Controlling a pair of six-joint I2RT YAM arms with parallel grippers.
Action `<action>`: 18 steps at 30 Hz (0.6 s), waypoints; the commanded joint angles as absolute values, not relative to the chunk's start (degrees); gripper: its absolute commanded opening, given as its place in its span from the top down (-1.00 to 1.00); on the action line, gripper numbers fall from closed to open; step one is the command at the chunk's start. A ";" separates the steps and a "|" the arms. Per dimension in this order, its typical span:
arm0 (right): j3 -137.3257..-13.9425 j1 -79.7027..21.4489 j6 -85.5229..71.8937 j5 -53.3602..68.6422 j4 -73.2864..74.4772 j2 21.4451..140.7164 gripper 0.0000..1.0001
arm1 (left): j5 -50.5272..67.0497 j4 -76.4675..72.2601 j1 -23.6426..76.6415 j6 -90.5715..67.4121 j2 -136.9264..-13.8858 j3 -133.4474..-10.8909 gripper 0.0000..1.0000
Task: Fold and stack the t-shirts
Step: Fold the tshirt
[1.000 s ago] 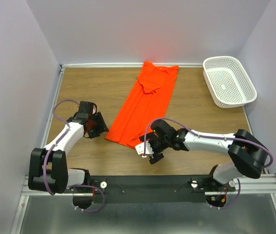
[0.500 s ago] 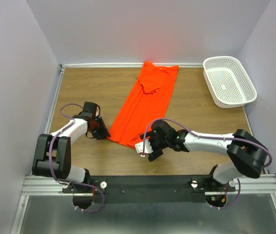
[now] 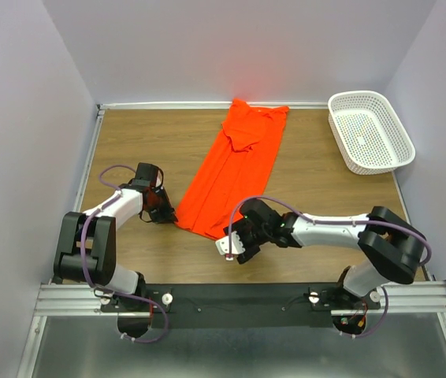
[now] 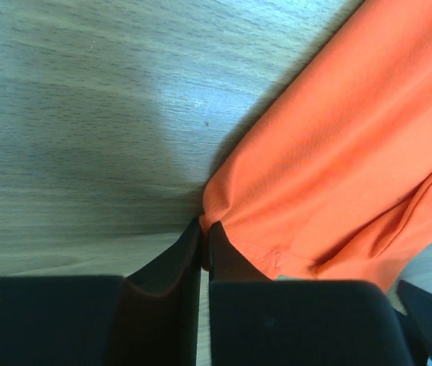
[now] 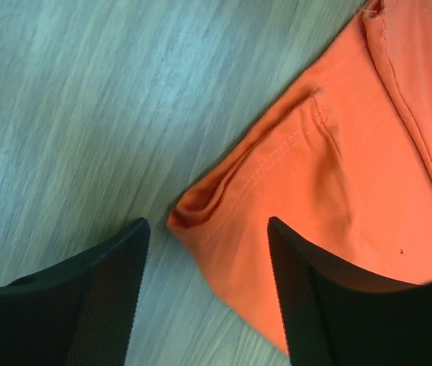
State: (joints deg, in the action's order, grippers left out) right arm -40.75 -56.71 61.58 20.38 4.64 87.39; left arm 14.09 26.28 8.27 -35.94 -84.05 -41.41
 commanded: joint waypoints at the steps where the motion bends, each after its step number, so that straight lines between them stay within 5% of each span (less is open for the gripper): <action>1: -42.71 -58.18 61.00 19.52 4.39 91.57 -0.38 | 14.59 28.21 8.53 -33.84 -83.67 -41.31 0.81; 5: -43.42 -58.53 59.51 19.86 4.39 92.72 -0.17 | 16.17 27.86 8.53 -33.22 -83.15 -40.96 0.89; 9: -42.98 -58.80 59.06 19.60 4.75 93.16 0.32 | 16.61 28.39 8.53 -32.52 -82.18 -41.66 0.97; 10: -42.89 -58.89 58.89 19.16 4.92 92.99 0.58 | 16.79 28.74 8.53 -32.43 -81.48 -41.83 0.97; 12: -42.45 -58.80 58.27 18.90 5.18 92.20 0.72 | 17.66 28.65 8.53 -32.26 -80.78 -42.36 1.00; 13: -42.36 -58.80 58.01 18.90 5.27 91.85 0.99 | 18.01 28.83 8.53 -32.17 -80.25 -42.80 1.00; 18: -43.41 -57.40 52.93 20.12 5.54 87.11 0.99 | 20.29 29.36 8.53 -31.82 -79.10 -45.26 1.00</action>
